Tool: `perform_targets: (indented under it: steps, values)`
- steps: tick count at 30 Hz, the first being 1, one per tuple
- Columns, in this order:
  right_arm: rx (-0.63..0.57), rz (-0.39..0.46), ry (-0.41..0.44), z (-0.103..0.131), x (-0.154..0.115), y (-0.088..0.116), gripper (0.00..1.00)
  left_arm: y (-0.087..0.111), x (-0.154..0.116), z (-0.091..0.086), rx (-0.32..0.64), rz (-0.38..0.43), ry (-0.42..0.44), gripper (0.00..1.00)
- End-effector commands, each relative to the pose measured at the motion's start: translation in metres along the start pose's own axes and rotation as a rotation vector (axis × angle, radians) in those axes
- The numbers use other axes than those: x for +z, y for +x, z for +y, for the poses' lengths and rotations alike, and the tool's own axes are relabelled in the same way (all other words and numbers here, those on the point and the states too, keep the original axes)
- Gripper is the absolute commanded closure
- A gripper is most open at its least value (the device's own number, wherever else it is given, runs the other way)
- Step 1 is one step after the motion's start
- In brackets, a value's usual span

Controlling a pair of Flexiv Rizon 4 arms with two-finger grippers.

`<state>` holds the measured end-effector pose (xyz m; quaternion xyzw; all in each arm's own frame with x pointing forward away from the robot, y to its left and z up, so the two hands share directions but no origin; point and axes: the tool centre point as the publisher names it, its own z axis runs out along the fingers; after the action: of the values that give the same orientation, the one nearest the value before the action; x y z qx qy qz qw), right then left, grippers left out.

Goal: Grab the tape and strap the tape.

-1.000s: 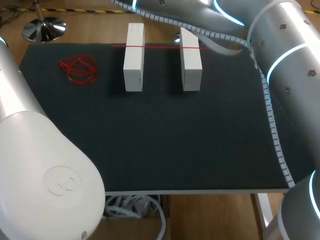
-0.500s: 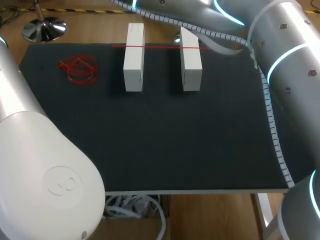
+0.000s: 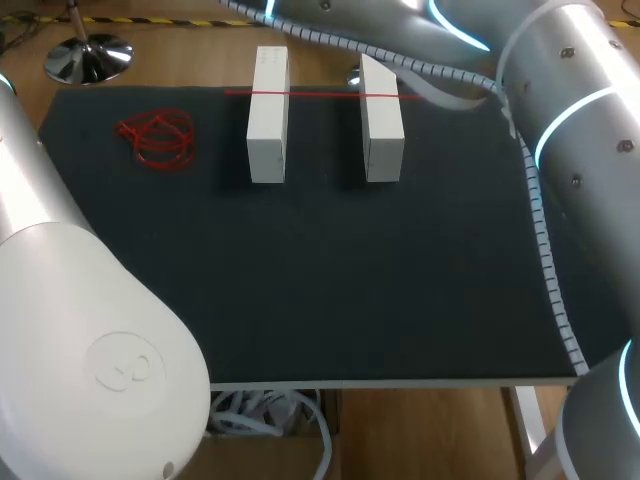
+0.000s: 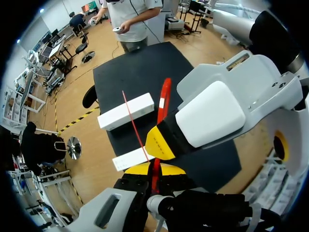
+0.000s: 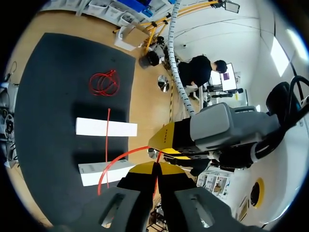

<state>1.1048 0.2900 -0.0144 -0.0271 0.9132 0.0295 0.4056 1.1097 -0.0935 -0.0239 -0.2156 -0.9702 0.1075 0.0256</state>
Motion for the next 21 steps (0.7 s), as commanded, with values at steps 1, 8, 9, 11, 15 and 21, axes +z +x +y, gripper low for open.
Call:
perform_targets:
  steps: [1,8,9,11,15,21]
  values:
    - [0.001,-0.003,-0.002,-0.0007,-0.0006,0.0010,1.00,-0.0007,-0.0004,-0.0004,0.000,0.002,-0.001,1.00]
    - [0.006,-0.004,-0.001,-0.0016,0.0000,0.0011,0.89,-0.0007,-0.0004,-0.0004,0.000,0.002,-0.001,1.00]
    - [0.007,-0.005,0.000,-0.0019,0.0001,0.0012,0.85,-0.0007,-0.0004,-0.0004,0.000,0.002,-0.001,1.00]
    - [0.010,-0.003,0.001,-0.0025,0.0001,0.0013,0.92,-0.0007,-0.0004,-0.0004,0.000,0.002,-0.001,1.00]
    - [0.012,-0.002,0.000,-0.0029,0.0004,0.0015,1.00,-0.0007,-0.0004,-0.0004,0.000,0.002,-0.001,1.00]
    - [0.013,-0.002,-0.004,-0.0028,0.0008,0.0020,0.92,-0.0007,-0.0004,-0.0004,0.000,0.002,-0.001,1.00]
